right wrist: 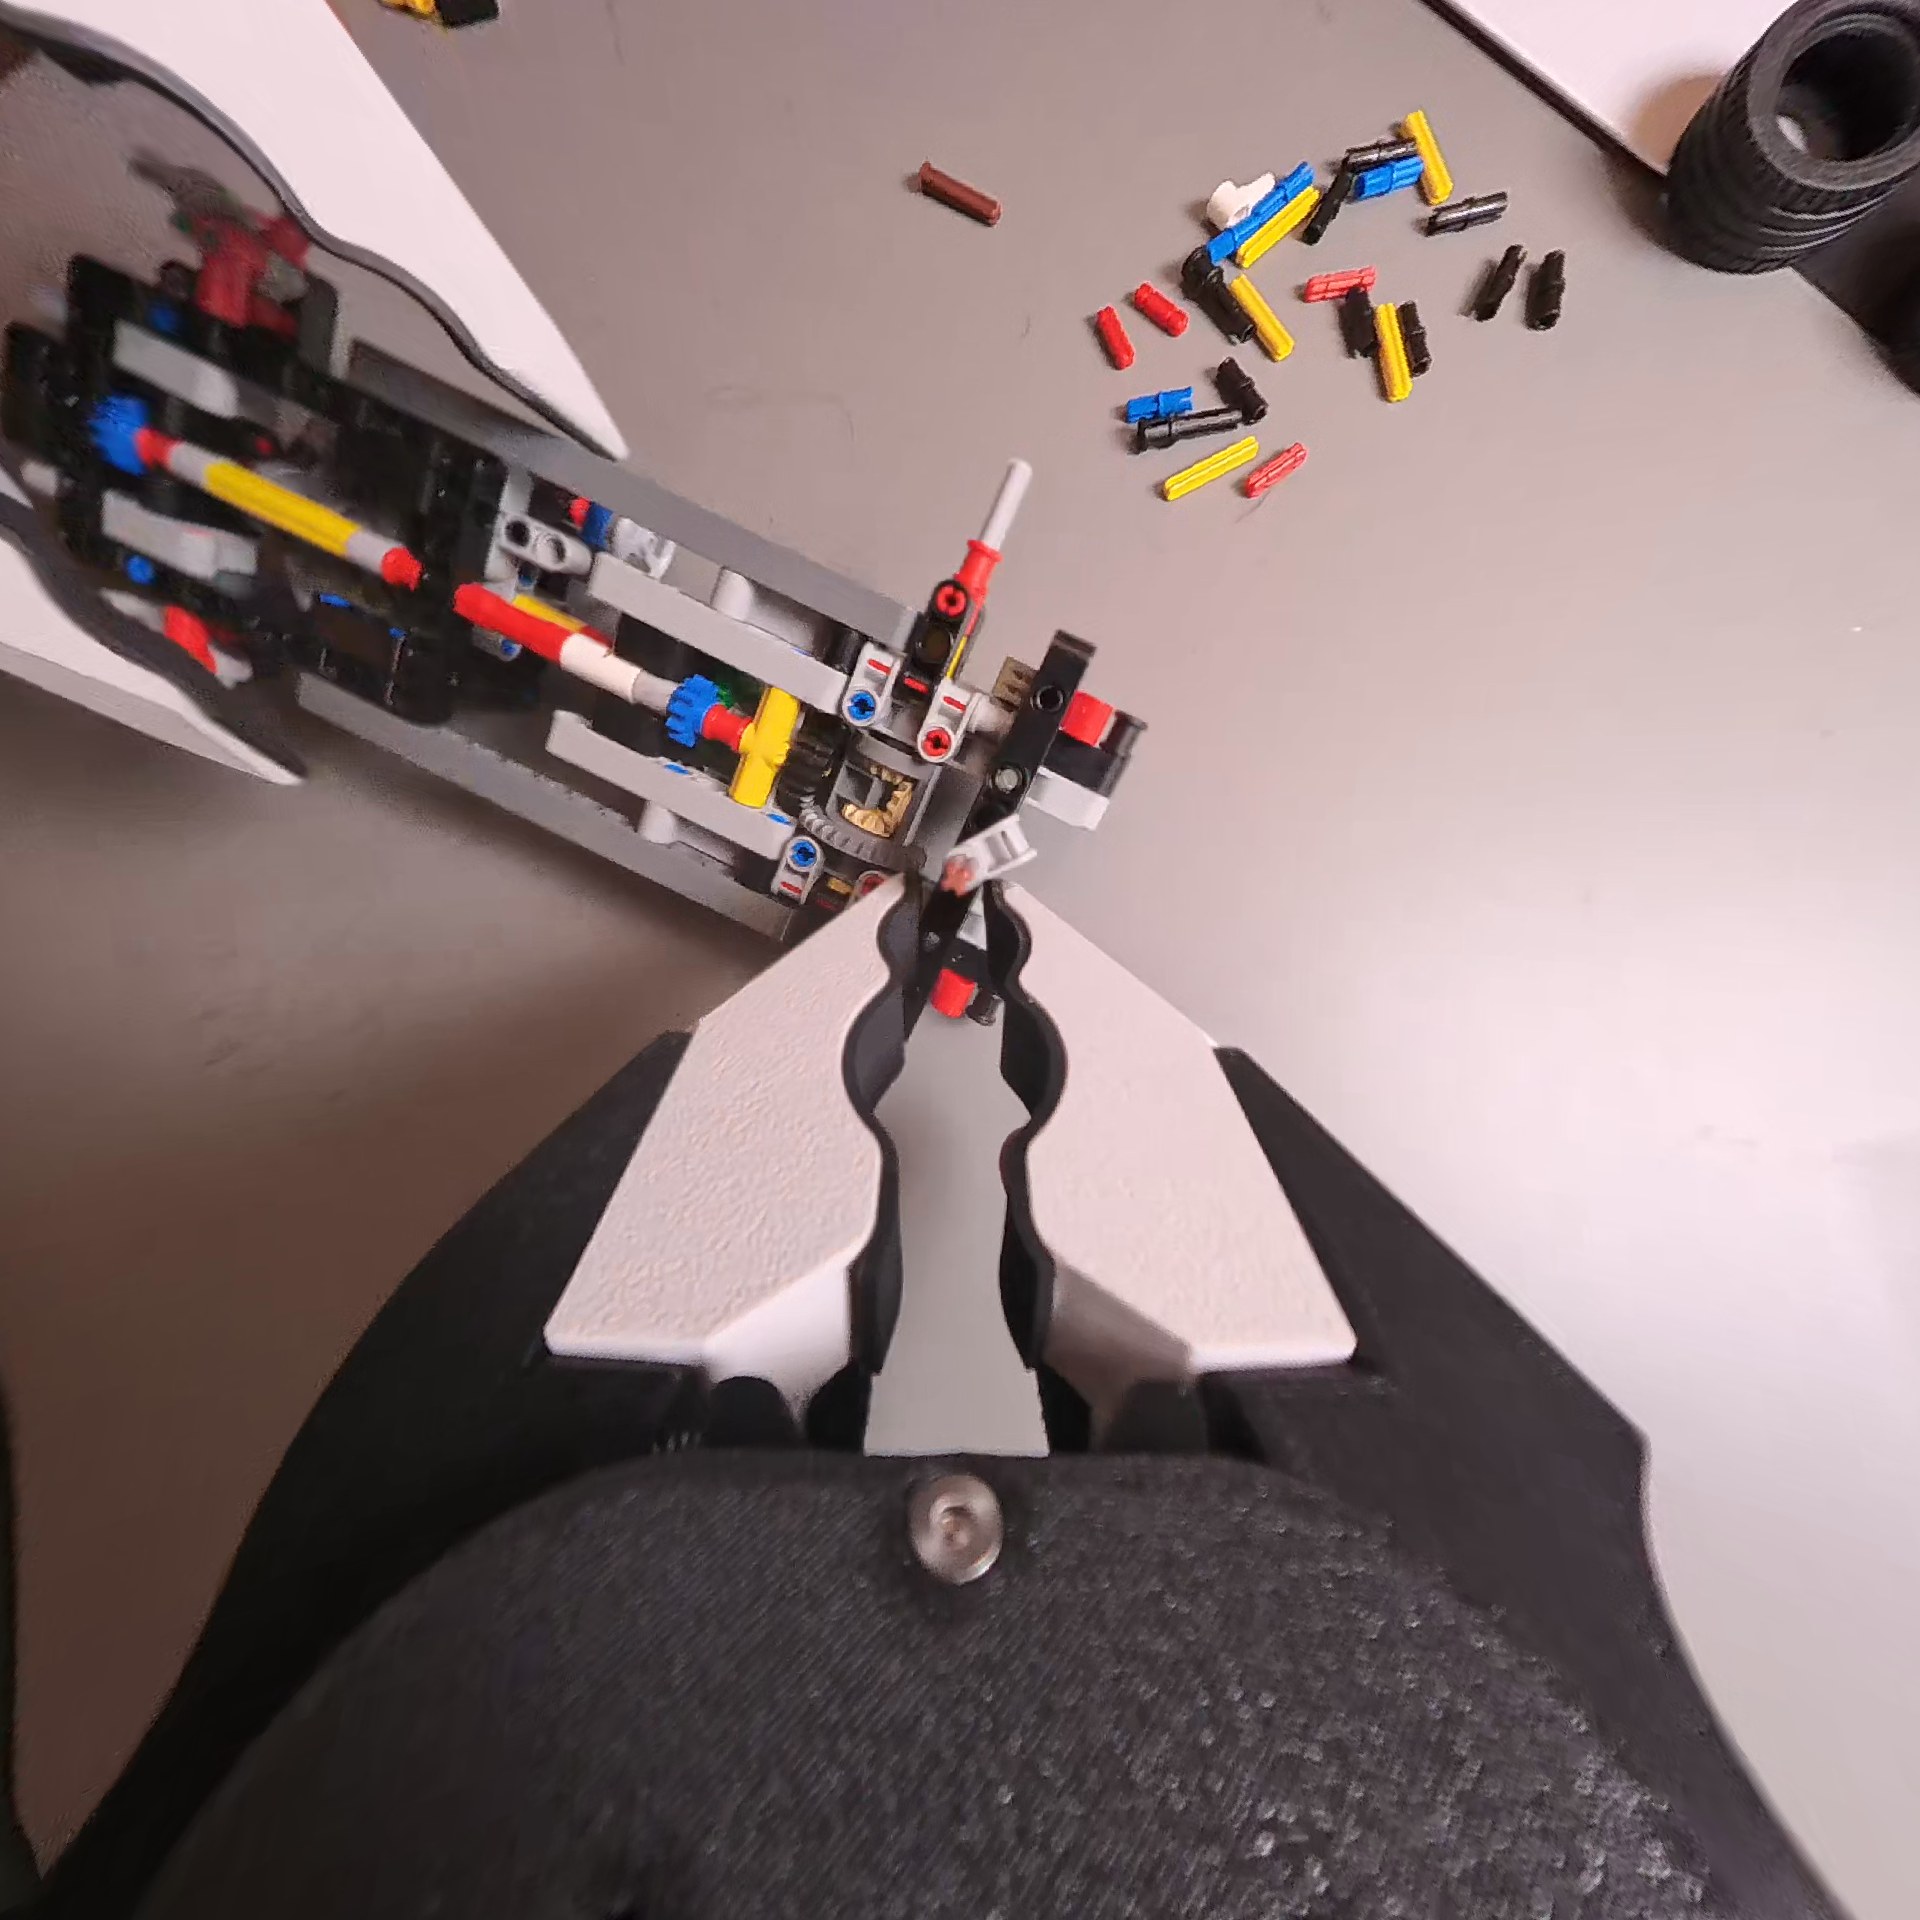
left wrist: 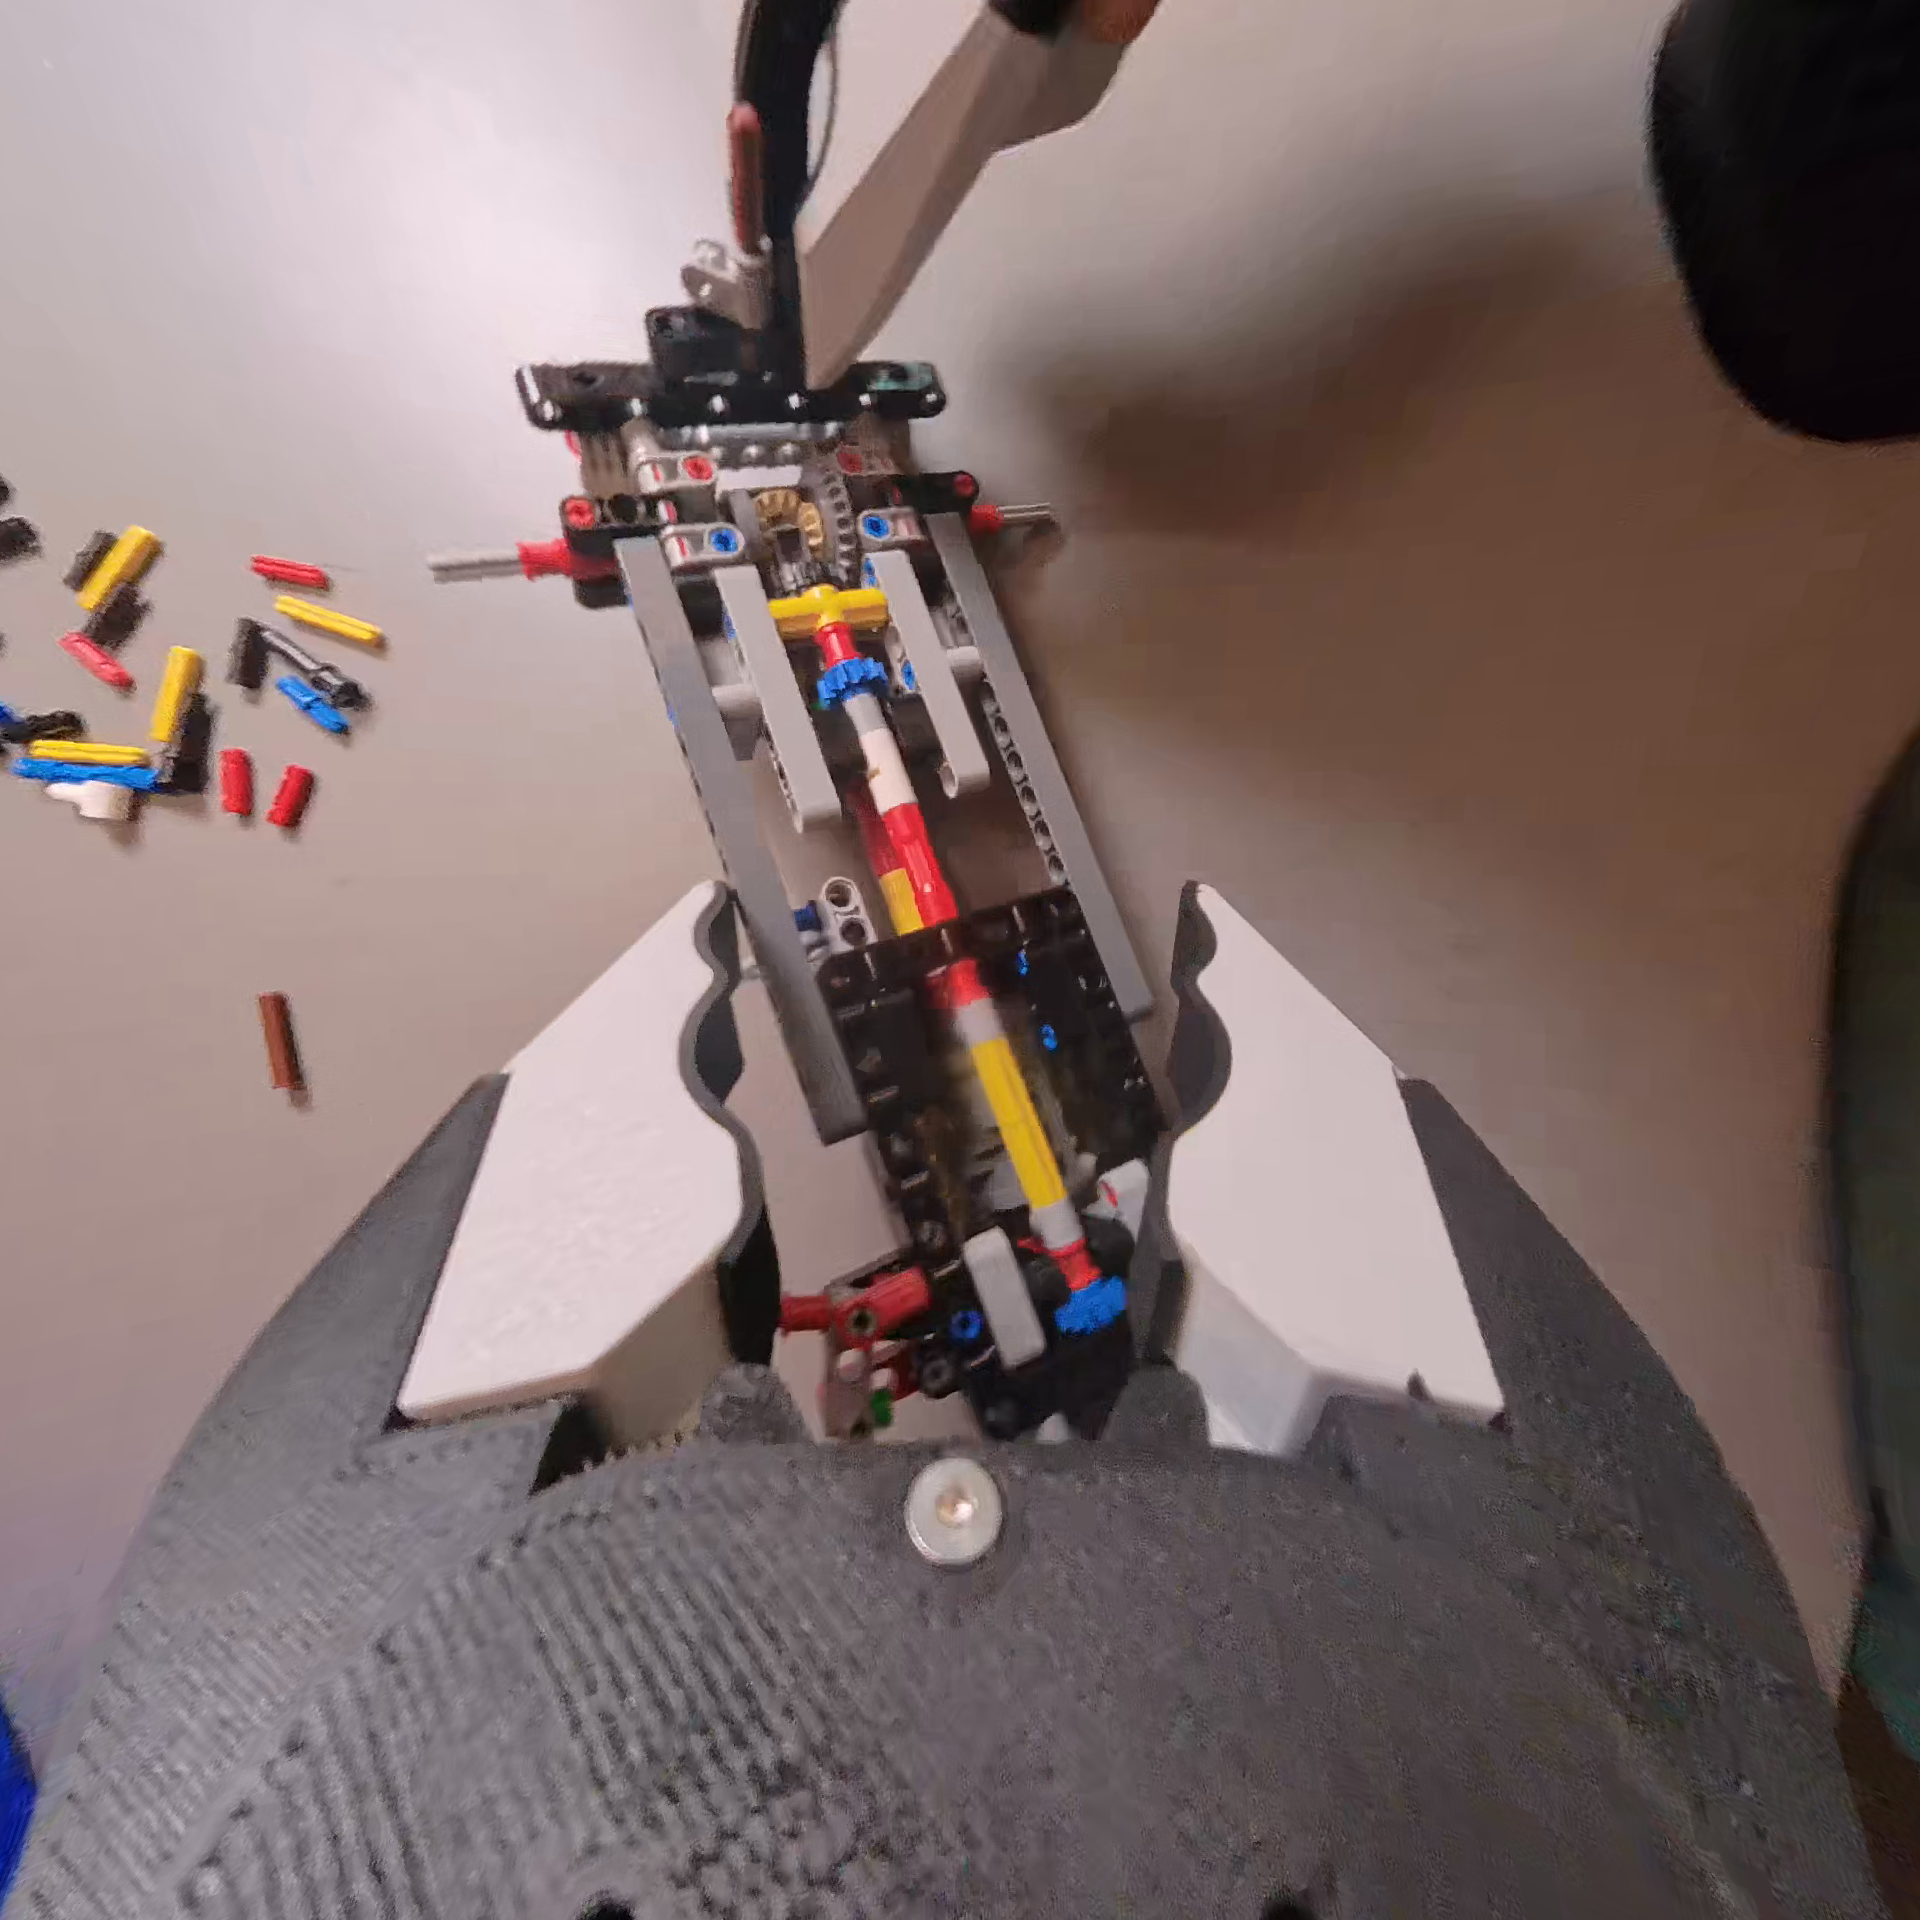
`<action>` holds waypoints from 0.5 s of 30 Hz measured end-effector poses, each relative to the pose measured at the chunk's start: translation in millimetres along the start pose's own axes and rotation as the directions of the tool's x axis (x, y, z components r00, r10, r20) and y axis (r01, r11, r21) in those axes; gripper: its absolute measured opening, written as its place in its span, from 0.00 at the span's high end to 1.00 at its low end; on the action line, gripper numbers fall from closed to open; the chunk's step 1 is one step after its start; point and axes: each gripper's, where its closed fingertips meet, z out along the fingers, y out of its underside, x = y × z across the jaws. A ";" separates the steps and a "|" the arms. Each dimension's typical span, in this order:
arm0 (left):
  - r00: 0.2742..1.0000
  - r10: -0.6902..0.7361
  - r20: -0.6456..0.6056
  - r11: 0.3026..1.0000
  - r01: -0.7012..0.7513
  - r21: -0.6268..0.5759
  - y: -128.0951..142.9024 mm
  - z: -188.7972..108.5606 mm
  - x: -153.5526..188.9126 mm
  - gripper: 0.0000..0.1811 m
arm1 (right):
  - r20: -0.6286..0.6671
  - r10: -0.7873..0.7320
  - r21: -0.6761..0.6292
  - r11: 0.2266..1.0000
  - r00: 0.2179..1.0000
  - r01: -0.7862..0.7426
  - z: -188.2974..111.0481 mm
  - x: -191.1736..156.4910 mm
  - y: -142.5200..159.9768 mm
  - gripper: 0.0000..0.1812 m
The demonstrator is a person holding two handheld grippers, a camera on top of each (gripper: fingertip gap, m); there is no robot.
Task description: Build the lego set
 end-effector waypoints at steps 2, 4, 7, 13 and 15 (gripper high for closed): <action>0.994 -0.017 -0.110 0.999 0.023 0.046 -1.7 -8.6 11.2 0.57 | 0.011 -0.020 -0.006 1.000 1.000 0.020 1.1 0.5 -1.2 0.96; 0.972 -0.043 -0.232 0.988 0.077 0.137 -8.7 -19.3 16.3 0.60 | 0.043 -0.093 -0.003 0.996 0.995 0.093 2.3 -2.9 -1.9 0.97; 0.917 -0.168 -0.361 0.929 0.270 0.254 -20.2 -27.6 1.6 0.63 | 0.083 -0.131 0.018 0.991 0.988 0.130 3.0 -6.4 -2.6 0.97; 0.804 -0.352 -0.479 0.847 0.492 0.202 -20.1 15.9 -5.6 0.70 | 0.118 -0.143 0.111 0.985 0.983 0.130 2.9 -15.6 -1.7 0.97; 0.797 -0.360 -0.485 0.850 0.494 0.181 -20.4 26.8 0.2 0.75 | 0.107 -0.122 0.130 0.986 0.987 0.108 2.5 -15.7 -0.7 0.97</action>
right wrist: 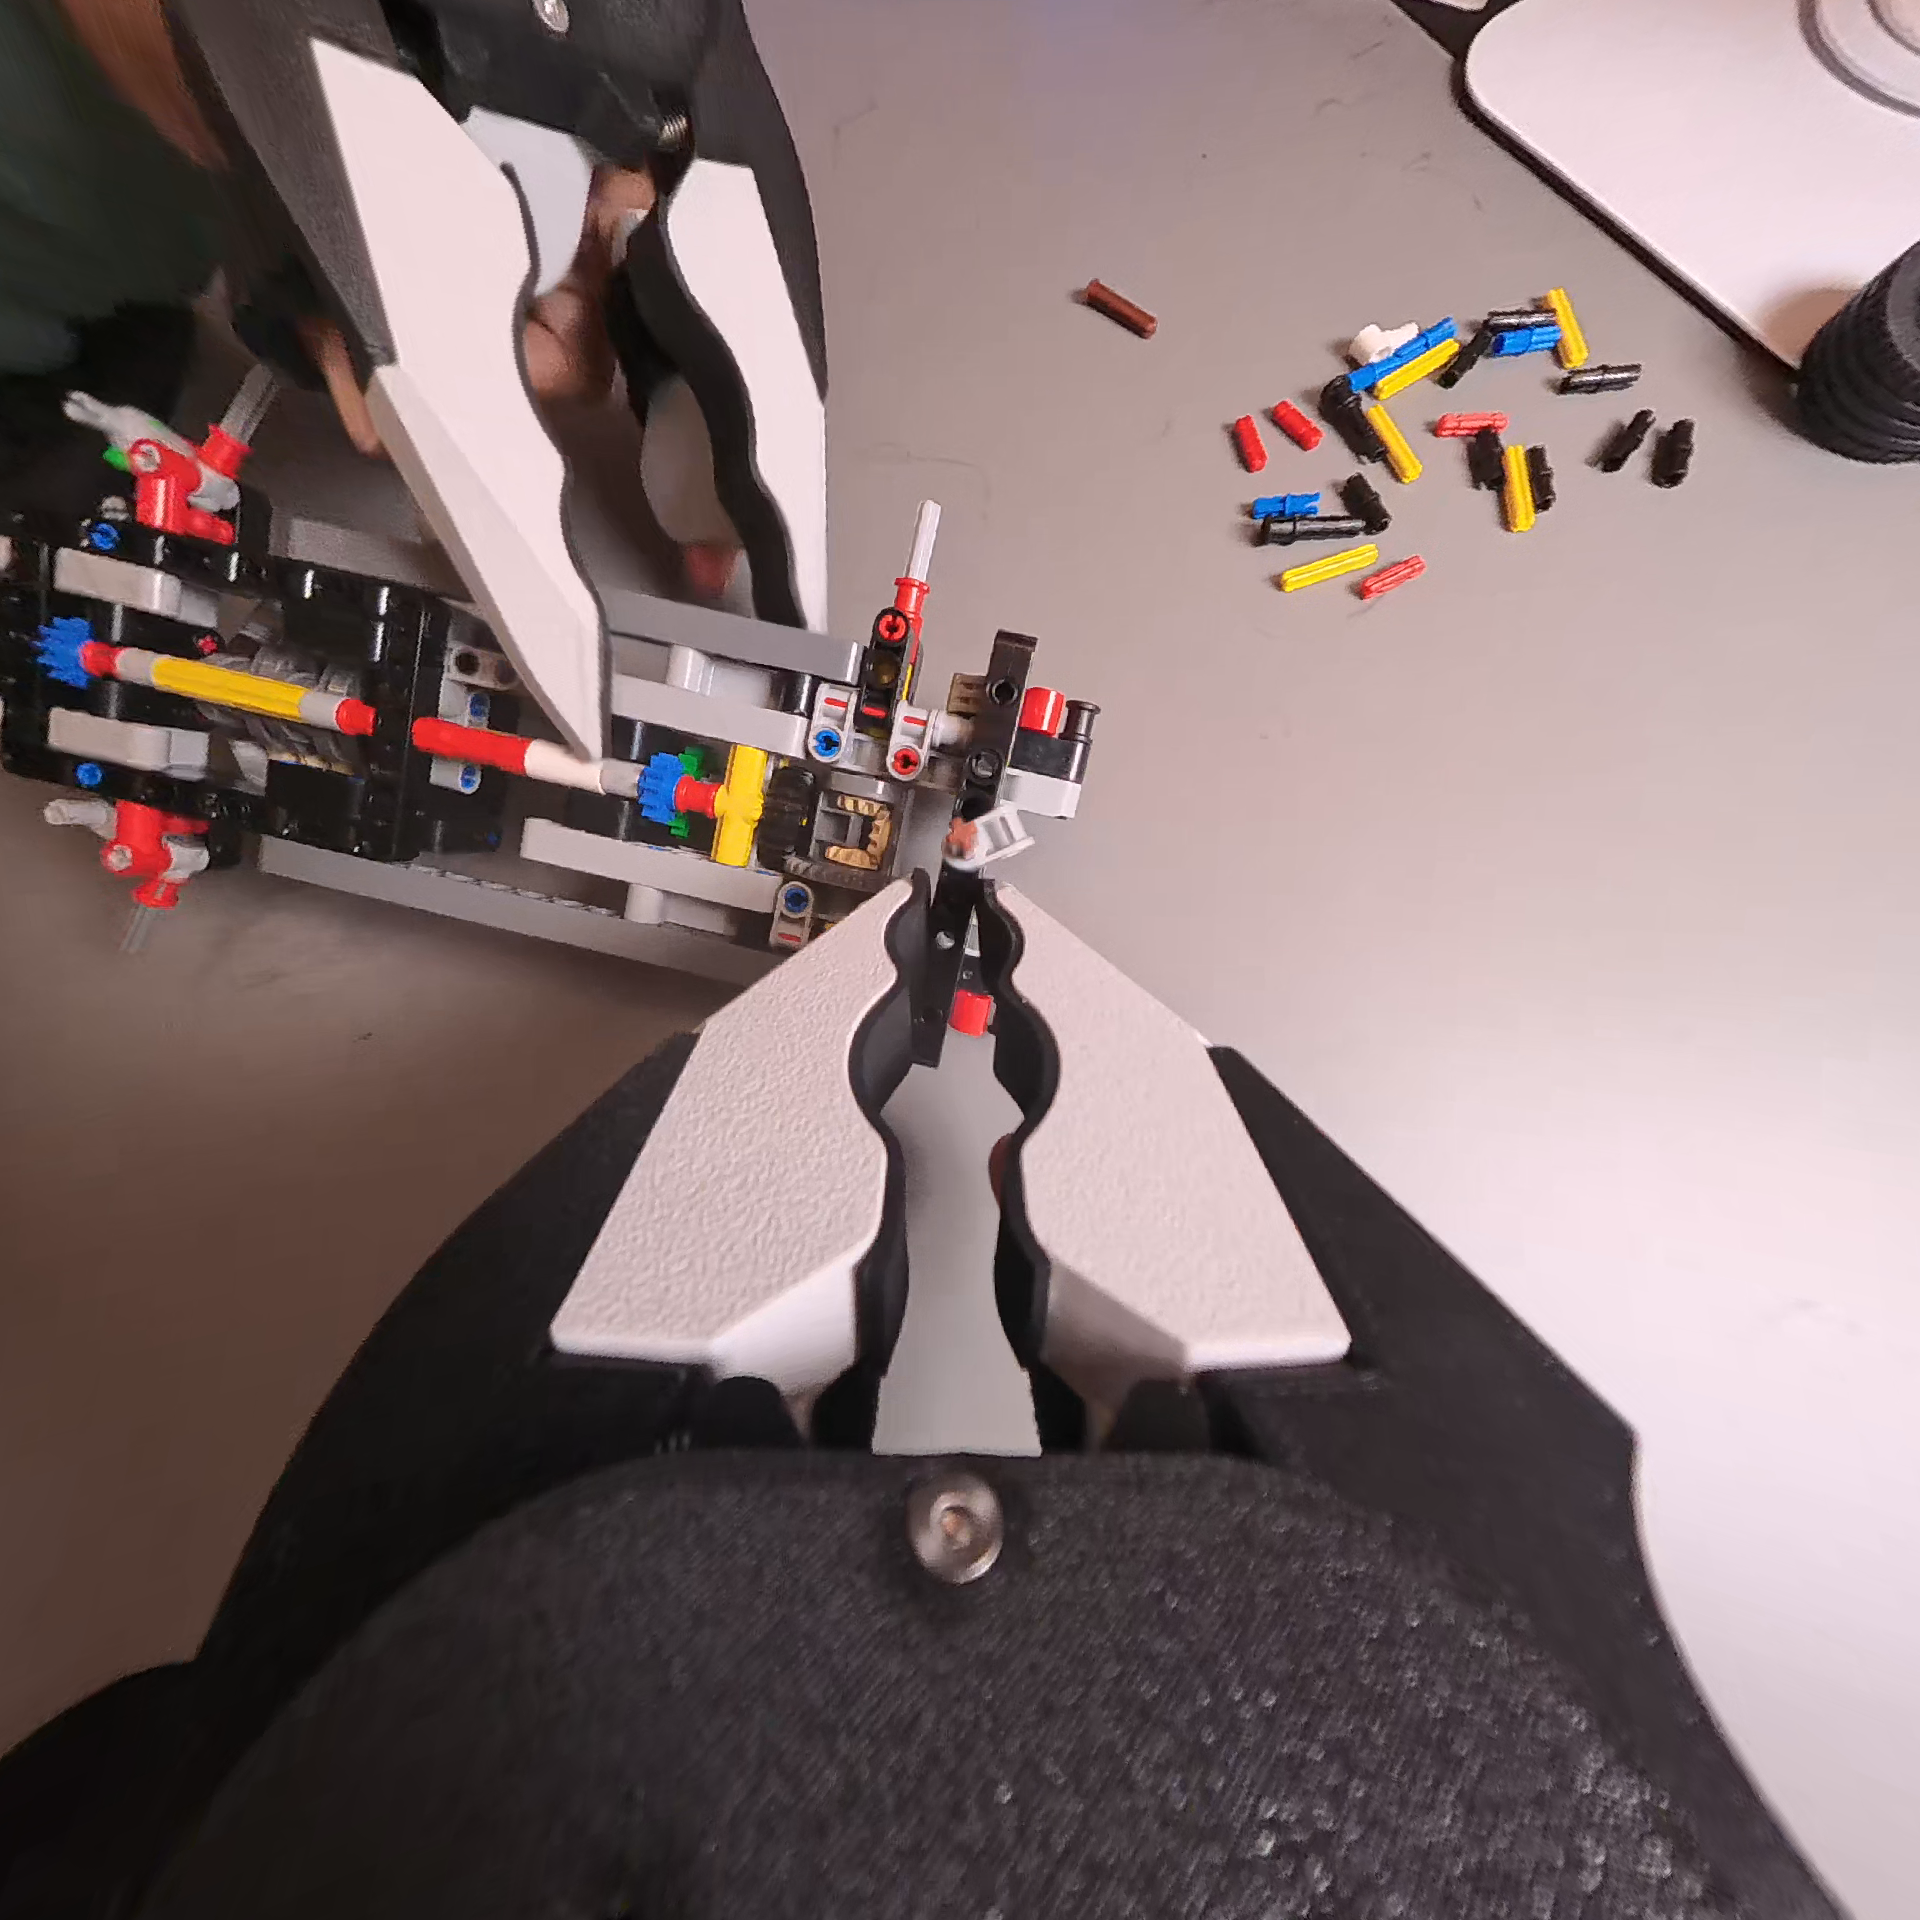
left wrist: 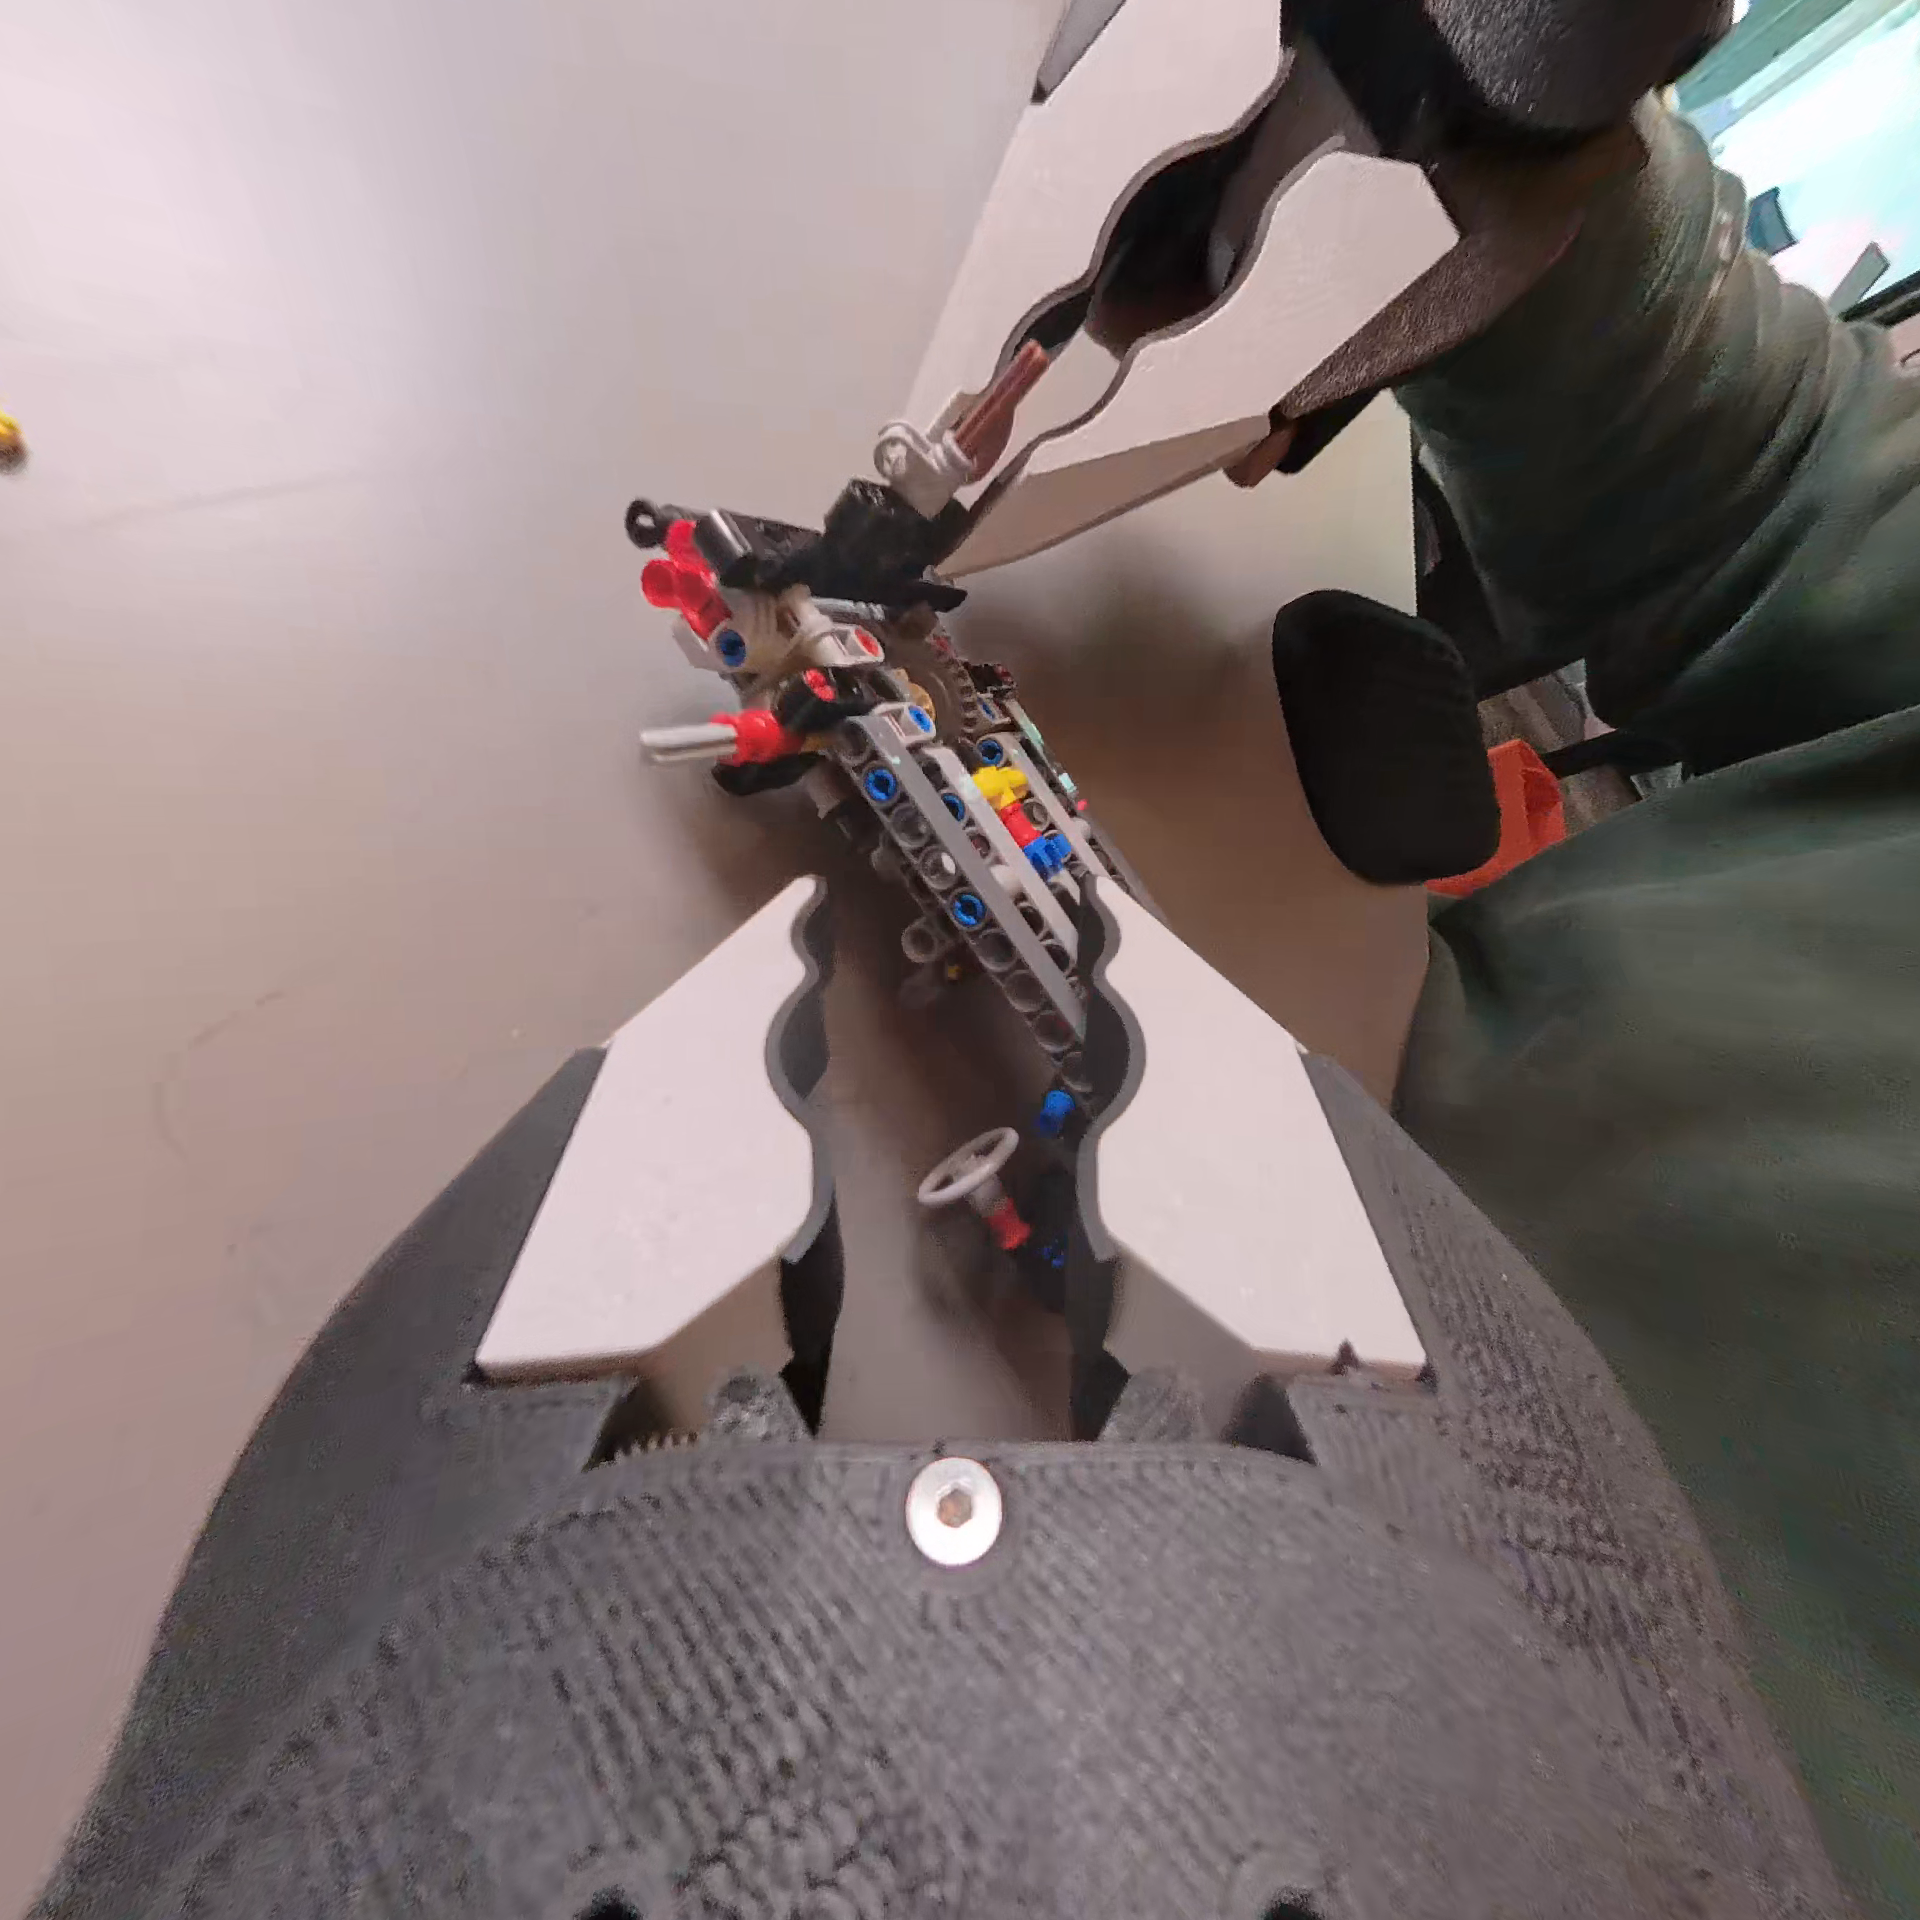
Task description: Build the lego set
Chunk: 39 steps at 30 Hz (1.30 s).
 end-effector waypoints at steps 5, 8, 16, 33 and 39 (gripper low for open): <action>1.000 -0.002 -0.005 0.999 0.002 0.049 -6.0 6.8 7.3 0.84 | -0.104 -0.034 -0.065 0.998 0.994 0.027 -4.7 3.6 14.0 0.97; 1.000 0.005 0.004 0.998 -0.005 0.061 -7.3 8.4 8.8 0.85 | -0.115 -0.031 -0.079 0.997 0.993 0.022 -6.7 2.8 16.0 0.98; 1.000 -0.012 0.021 0.997 0.010 0.081 -9.8 9.3 8.1 0.86 | -0.137 -0.055 -0.157 0.987 0.989 0.033 -12.7 1.3 11.7 0.94; 1.000 -0.009 0.018 0.995 0.007 0.099 -9.1 11.5 7.8 0.87 | -0.106 0.052 -0.140 0.988 0.993 -0.067 -8.5 3.7 15.2 0.97; 0.999 0.007 0.031 0.995 -0.010 0.104 -9.6 12.3 7.5 0.87 | -0.084 0.101 -0.140 0.984 0.991 -0.112 -7.7 2.8 16.4 0.97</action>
